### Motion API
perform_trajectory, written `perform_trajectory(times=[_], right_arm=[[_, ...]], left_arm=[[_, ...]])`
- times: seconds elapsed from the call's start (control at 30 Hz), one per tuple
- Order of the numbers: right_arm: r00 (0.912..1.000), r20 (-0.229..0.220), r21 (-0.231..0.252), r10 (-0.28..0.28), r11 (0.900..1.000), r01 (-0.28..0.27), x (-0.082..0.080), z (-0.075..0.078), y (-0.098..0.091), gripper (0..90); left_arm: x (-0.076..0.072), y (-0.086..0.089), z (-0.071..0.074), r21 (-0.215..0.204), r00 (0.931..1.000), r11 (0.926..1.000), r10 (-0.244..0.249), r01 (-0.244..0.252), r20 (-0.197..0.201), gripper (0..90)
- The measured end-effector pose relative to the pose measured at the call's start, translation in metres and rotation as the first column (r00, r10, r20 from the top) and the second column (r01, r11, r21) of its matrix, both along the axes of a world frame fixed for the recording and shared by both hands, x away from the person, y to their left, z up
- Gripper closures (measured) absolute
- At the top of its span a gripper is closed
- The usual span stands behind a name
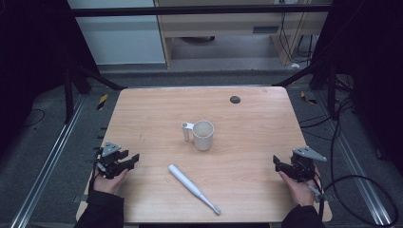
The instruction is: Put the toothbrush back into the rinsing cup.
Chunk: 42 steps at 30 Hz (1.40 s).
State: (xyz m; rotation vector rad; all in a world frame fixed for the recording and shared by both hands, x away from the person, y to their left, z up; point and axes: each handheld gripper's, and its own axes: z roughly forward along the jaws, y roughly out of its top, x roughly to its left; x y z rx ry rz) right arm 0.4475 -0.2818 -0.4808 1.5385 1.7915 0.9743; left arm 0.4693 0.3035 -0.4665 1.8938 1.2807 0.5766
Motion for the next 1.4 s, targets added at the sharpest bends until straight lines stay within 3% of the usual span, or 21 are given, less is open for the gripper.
perform_trajectory(times=[0.2,0.37,0.53,0.57,0.6,0.97,1.0,1.03,1.13,1.17,1.33,1.37,1.4], right_arm=[[0.9999,0.0,-0.006,0.014,0.9999,-0.014,-0.001,0.0,0.003,22.2],[0.9997,-0.001,-0.016,0.026,0.9995,-0.026,-0.002,0.0,0.006,22.5],[0.9995,0.003,-0.013,0.033,0.9994,-0.033,-0.002,0.001,0.007,22.8],[0.9992,-0.002,-0.012,0.04,0.9991,-0.04,-0.002,0.001,0.008,22.8],[0.9992,-0.002,-0.012,0.04,0.9991,-0.04,-0.002,0.001,0.008,22.8],[0.9979,-0.008,-0.026,0.064,0.9976,-0.064,-0.001,-0.002,0.012,21.6],[0.9978,-0.008,-0.026,0.066,0.9975,-0.066,-0.001,-0.002,0.013,21.4],[0.9978,-0.008,-0.026,0.066,0.9975,-0.066,-0.001,-0.002,0.013,21.4],[0.9976,-0.011,-0.026,0.069,0.9973,-0.069,-0.001,-0.003,0.014,21.3],[0.9976,-0.01,-0.027,0.069,0.9972,-0.069,0.0,-0.003,0.014,21.3],[0.9975,-0.009,-0.027,0.07,0.9972,-0.07,-0.001,-0.003,0.014,21.3],[0.9975,-0.009,-0.029,0.07,0.9971,-0.071,-0.001,-0.003,0.014,21.3],[0.9975,-0.008,-0.03,0.071,0.997,-0.071,-0.001,-0.003,0.014,21.3]], left_arm=[[-0.006,-0.014,0.004,0.007,0.9975,0.9976,-0.069,0.069,-0.015,63.5],[-0.01,-0.025,0.006,-0.003,0.991,0.9921,-0.125,0.125,-0.046,75.2],[-0.014,-0.037,0.006,0.002,0.9755,0.9794,-0.201,0.202,-0.089,81.8],[-0.015,-0.042,0.006,0.004,0.9692,0.9735,-0.227,0.229,-0.096,83.9],[-0.015,-0.042,0.006,0.004,0.9692,0.9735,-0.227,0.229,-0.096,84.8],[-0.028,-0.075,0.005,0.002,0.9255,0.935,-0.351,0.355,-0.142,89.0],[-0.03,-0.08,0.005,0.008,0.9144,0.9244,-0.376,0.381,-0.151,89.2],[-0.03,-0.08,0.005,0.008,0.9144,0.9244,-0.376,0.381,-0.151,89.2],[-0.035,-0.093,0.003,-0.001,0.8941,0.9062,-0.417,0.423,-0.163,89.3],[-0.035,-0.093,0.003,-0.001,0.8941,0.9062,-0.417,0.423,-0.163,89.2],[-0.041,-0.106,0.003,0.0,0.8693,0.8831,-0.462,0.469,-0.176,89.3],[-0.041,-0.107,0.002,-0.002,0.8677,0.8816,-0.465,0.472,-0.176,89.3],[-0.043,-0.111,0.001,-0.004,0.8587,0.8734,-0.48,0.487,-0.181,89.3]])
